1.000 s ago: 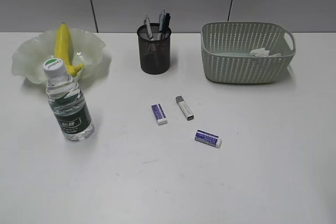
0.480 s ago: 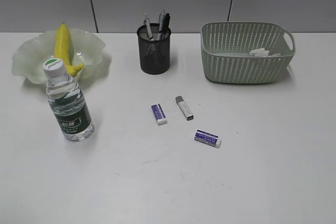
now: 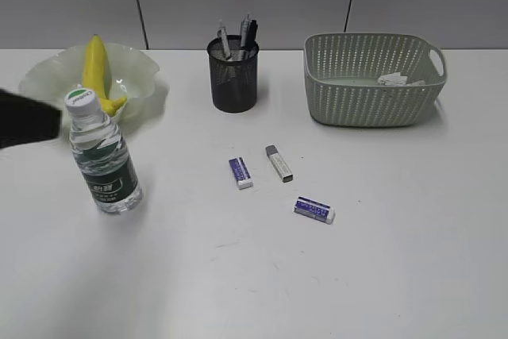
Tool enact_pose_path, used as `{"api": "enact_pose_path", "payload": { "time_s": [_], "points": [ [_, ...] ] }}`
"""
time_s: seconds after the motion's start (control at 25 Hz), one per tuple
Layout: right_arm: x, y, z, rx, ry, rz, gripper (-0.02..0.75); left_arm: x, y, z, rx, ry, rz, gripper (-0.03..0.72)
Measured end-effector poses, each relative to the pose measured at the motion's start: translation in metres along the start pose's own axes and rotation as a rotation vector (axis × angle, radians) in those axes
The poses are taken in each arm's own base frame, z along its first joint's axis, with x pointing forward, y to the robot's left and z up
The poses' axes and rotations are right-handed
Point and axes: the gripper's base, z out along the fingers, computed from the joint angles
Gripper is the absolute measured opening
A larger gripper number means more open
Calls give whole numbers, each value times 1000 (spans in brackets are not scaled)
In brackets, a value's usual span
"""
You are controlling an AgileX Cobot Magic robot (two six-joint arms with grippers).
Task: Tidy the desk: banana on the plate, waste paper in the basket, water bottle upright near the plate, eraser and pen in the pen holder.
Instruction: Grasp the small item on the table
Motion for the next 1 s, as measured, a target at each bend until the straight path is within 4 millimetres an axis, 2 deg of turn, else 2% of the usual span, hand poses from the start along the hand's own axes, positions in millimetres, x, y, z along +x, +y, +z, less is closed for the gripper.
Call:
{"api": "enact_pose_path", "payload": {
  "time_s": [0.08, 0.28, 0.52, 0.68, 0.8, 1.0],
  "points": [
    [0, 0, 0, -1, 1, 0, 392, -18, 0, 32, 2, 71, -43, 290],
    [0, 0, 0, -3, 2, 0, 393, -63, -6, 92, 46, 160, -149, 290],
    [0, 0, 0, -3, 2, 0, 392, -104, -29, 160, 110, 258, -147, 290],
    [0, 0, 0, -3, 2, 0, 392, -112, -36, 201, 86, 375, -260, 290],
    [0, 0, 0, -3, 2, 0, 392, -112, -29, 233, -10, 478, -313, 290],
    [0, 0, 0, -3, 2, -5, 392, -104, -17, 274, -159, 609, -341, 314]
  ]
}}
